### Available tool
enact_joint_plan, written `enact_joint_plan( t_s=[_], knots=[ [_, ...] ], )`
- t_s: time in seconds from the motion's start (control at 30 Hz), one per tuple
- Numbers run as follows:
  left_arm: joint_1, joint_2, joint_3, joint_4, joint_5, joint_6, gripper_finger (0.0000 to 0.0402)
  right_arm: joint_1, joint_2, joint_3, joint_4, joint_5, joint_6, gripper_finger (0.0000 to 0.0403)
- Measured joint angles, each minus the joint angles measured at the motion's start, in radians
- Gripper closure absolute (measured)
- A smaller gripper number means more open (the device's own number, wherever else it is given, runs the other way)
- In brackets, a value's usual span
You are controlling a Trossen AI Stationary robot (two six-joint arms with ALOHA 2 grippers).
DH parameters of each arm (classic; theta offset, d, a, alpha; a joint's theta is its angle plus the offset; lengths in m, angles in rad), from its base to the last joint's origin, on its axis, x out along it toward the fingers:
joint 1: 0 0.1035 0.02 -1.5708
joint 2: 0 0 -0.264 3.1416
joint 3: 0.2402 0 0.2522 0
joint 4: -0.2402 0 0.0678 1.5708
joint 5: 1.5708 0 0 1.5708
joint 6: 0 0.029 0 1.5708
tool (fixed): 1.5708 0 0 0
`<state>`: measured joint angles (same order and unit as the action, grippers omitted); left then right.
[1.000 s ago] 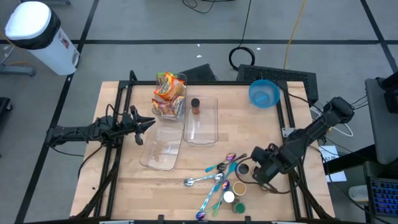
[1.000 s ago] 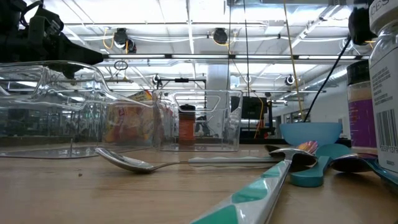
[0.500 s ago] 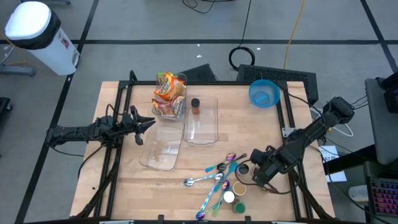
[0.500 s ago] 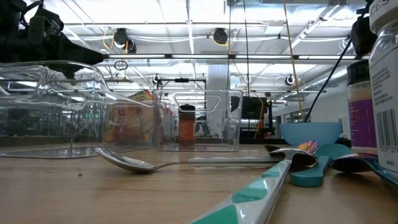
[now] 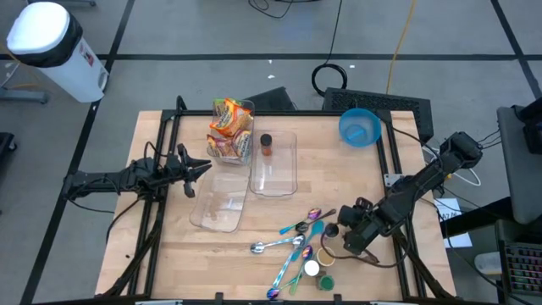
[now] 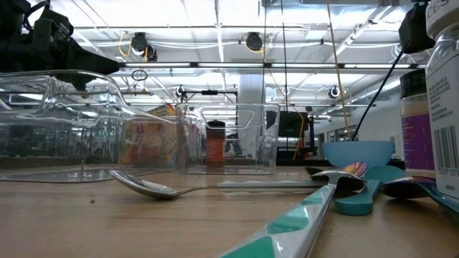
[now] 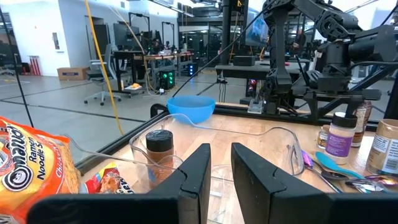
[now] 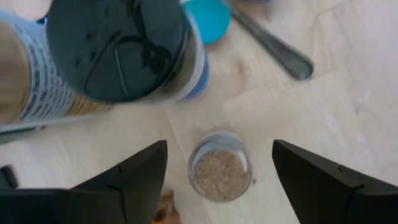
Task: Pick & Place Food Item
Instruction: Put the brown spice bottle into the middle transparent bin
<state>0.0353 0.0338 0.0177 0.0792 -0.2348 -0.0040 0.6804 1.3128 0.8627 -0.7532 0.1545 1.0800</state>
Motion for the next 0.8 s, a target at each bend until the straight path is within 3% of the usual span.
enact_joint_plan(
  t_s=[0.8],
  knots=[
    [0.0, 0.0, 0.0, 0.0, 0.0, 0.0, 0.0332, -0.001, 0.0, -0.075, 0.071, -0.073, 0.034, 0.0118]
  ],
)
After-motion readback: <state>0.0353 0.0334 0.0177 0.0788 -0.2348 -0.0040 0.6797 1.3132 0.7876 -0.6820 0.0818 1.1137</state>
